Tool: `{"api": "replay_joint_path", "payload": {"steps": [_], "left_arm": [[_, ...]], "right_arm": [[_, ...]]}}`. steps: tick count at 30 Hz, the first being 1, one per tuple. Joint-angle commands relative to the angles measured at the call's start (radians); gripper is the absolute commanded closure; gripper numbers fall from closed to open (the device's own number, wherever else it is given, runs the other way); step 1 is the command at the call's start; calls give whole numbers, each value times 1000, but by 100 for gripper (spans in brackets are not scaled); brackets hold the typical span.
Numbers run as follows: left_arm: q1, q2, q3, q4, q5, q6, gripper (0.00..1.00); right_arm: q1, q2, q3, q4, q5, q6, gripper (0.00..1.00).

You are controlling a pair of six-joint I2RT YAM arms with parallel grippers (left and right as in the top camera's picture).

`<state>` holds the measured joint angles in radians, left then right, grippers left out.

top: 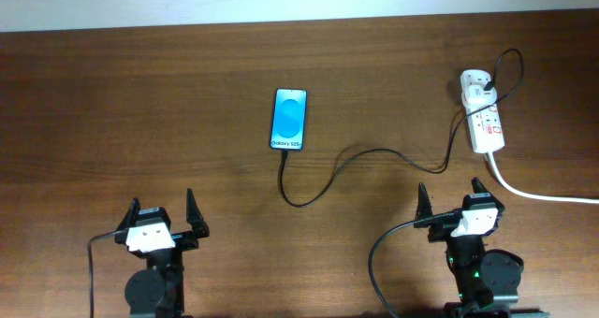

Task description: Plug charger to phone and switch on socket

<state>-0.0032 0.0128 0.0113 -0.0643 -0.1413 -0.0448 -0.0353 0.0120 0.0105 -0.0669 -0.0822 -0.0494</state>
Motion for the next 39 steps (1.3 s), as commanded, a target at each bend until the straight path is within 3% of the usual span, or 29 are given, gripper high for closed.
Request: {"api": "replay_joint_path", "payload": {"steps": [1, 3, 39], "left_arm": [[6, -8, -3, -9, 36, 42, 1], [6, -8, -3, -14, 68, 89, 1], [6, -8, -2, -16, 77, 61, 1]], "right_arm": [[9, -8, -5, -6, 5, 1, 2], [9, -8, -5, -6, 5, 1, 2], [9, -8, -5, -6, 5, 1, 2]]}}
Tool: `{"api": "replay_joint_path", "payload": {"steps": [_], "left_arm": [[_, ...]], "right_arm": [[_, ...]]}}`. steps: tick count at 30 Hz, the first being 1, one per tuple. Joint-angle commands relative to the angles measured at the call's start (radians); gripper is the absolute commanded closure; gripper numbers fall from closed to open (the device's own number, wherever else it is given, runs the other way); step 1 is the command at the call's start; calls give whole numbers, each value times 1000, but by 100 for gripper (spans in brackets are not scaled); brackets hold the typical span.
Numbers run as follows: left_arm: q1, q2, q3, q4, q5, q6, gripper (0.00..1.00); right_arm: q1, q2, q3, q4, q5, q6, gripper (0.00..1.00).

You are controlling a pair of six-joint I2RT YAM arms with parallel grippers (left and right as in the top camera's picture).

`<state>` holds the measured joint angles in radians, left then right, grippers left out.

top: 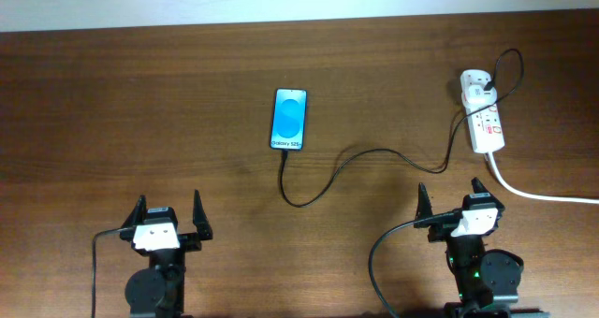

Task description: Plug charger to phone and switch on socket

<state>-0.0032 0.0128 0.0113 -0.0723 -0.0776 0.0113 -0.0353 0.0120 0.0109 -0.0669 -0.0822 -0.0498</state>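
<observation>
The phone (pixel 289 119) lies face up in the middle of the table, its screen lit blue. A black charger cable (pixel 346 164) runs from the phone's near end in a loop across the table to the white charger (pixel 476 82) plugged into the white socket strip (pixel 486 123) at the far right. My left gripper (pixel 169 210) stands open near the front left edge, well short of the phone. Near the front right edge my right gripper (pixel 450 197) is open too, just below the socket strip.
A white mains lead (pixel 543 195) leaves the strip toward the right edge. A black cable (pixel 379 262) curls by the right arm's base. The dark wooden table (pixel 140 103) meets a pale wall at the back.
My left gripper has shifted slightly to the right and turned to face more squarely forward. The phone, cable, socket strip and right gripper stay as they were.
</observation>
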Motion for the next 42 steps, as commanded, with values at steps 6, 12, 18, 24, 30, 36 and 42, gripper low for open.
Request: {"api": "replay_joint_path", "payload": {"steps": [6, 12, 18, 24, 30, 36, 42], "left_arm": [[6, -8, -2, -8, 14, 5, 1], [6, -8, -2, -8, 14, 5, 1], [6, -8, -2, -8, 14, 5, 1], [6, -8, -2, -8, 14, 5, 1], [6, -8, -2, -8, 14, 5, 1], [6, -8, -2, -8, 14, 5, 1], [6, -8, -2, -8, 14, 5, 1]], "right_arm": [[9, -8, -5, -6, 5, 1, 2], [9, -8, -5, -6, 5, 1, 2], [9, -9, -5, -6, 6, 1, 2], [9, -9, -5, -9, 32, -3, 2], [9, -9, -5, -11, 39, -3, 2], [9, -8, -5, -9, 38, -3, 2], [9, -8, -5, -9, 38, -3, 2]]}}
